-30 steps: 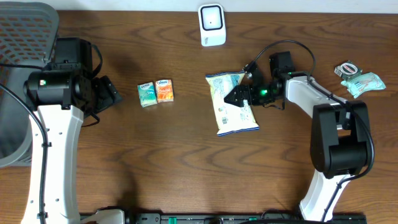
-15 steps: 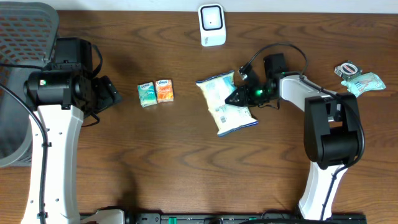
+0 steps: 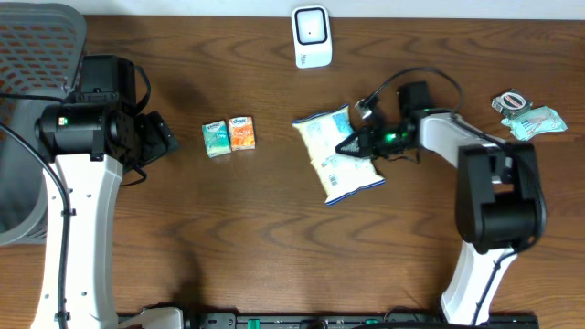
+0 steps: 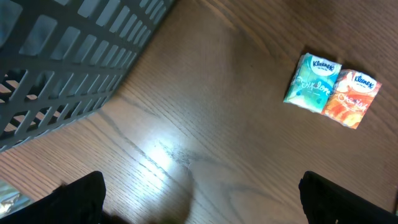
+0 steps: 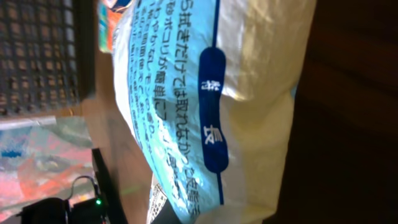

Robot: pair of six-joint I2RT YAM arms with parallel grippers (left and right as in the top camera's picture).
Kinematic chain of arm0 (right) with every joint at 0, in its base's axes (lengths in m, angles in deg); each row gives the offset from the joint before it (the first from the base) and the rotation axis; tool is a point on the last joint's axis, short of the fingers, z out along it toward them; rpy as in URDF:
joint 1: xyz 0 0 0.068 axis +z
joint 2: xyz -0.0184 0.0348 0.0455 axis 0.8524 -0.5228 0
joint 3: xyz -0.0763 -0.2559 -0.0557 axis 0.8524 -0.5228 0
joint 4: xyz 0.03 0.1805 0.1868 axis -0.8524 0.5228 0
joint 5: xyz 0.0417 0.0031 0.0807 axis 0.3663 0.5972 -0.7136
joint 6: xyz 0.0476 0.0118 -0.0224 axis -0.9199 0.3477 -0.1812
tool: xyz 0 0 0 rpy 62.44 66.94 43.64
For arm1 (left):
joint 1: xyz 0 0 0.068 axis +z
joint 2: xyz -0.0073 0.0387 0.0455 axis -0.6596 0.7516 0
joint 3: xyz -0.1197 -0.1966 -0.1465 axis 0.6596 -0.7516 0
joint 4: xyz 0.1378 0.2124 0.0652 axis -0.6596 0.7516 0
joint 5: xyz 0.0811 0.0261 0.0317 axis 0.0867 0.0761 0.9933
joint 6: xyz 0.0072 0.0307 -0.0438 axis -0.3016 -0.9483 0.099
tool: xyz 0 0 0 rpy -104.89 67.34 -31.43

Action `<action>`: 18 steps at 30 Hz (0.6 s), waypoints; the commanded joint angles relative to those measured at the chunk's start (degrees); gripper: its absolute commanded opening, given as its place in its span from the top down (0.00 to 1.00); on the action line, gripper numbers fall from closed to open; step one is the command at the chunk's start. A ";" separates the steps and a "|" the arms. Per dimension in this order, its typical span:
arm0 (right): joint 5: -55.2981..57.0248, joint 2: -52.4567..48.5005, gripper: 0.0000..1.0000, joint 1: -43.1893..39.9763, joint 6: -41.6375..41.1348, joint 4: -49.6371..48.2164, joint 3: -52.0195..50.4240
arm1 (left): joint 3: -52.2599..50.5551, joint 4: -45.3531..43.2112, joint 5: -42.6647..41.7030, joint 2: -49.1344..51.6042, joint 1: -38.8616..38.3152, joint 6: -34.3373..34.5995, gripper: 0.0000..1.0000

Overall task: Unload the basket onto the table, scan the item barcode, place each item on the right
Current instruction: 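Lift the cream packet up to the scanner window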

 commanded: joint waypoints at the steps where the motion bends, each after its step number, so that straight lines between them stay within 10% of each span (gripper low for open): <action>1: -6.38 7.56 0.99 -1.86 0.00 -0.37 0.11 | 0.15 0.17 0.55 0.24 0.24 0.52 0.02; 12: -17.66 16.24 0.99 -4.59 -4.63 -10.43 0.11 | 0.15 0.17 0.55 0.24 0.24 0.52 0.02; 18: -15.96 17.29 0.99 -4.24 -22.73 -28.28 0.11 | 0.15 0.17 0.55 0.24 0.24 0.52 0.02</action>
